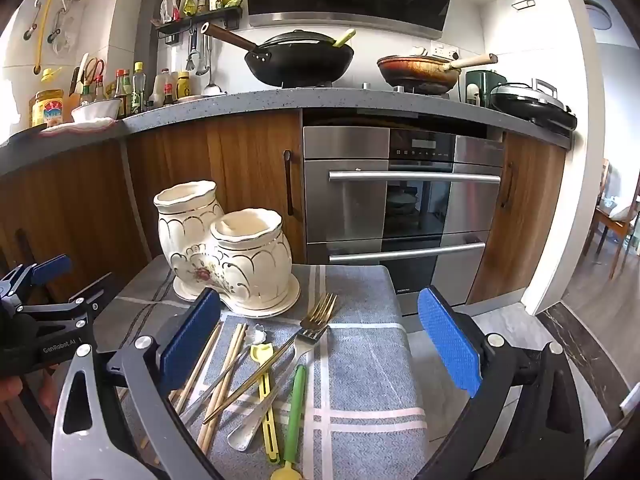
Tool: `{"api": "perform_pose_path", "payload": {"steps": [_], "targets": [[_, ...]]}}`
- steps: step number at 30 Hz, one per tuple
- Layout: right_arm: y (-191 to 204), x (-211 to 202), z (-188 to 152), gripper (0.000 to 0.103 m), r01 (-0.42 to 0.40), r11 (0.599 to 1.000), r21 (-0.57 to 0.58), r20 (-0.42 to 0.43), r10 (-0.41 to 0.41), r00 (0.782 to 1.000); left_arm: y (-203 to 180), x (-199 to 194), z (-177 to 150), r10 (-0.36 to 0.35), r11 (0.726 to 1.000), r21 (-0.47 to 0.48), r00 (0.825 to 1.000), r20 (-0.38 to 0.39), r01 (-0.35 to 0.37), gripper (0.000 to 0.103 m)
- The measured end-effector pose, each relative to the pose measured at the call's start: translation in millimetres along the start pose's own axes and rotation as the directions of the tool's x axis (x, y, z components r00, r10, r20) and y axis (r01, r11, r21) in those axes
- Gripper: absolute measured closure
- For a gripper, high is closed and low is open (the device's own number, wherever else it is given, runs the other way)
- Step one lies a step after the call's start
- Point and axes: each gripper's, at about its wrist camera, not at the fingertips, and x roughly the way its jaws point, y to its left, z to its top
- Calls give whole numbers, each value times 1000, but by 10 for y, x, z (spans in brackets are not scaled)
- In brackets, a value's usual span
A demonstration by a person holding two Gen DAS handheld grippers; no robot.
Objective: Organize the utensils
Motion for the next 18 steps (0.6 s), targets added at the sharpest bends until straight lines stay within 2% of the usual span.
{"api": "perform_pose_path", "payload": {"steps": [1, 18], "targets": [[-1, -1, 0, 5, -1, 1000, 3, 3, 1, 1000, 0, -15, -2, 5, 1000, 0, 1000, 22, -5, 4], [21, -17, -14, 5, 6, 1000, -8, -1, -6, 1000, 0, -3, -22, 14, 1000, 7, 1000, 14, -14, 4]]}}
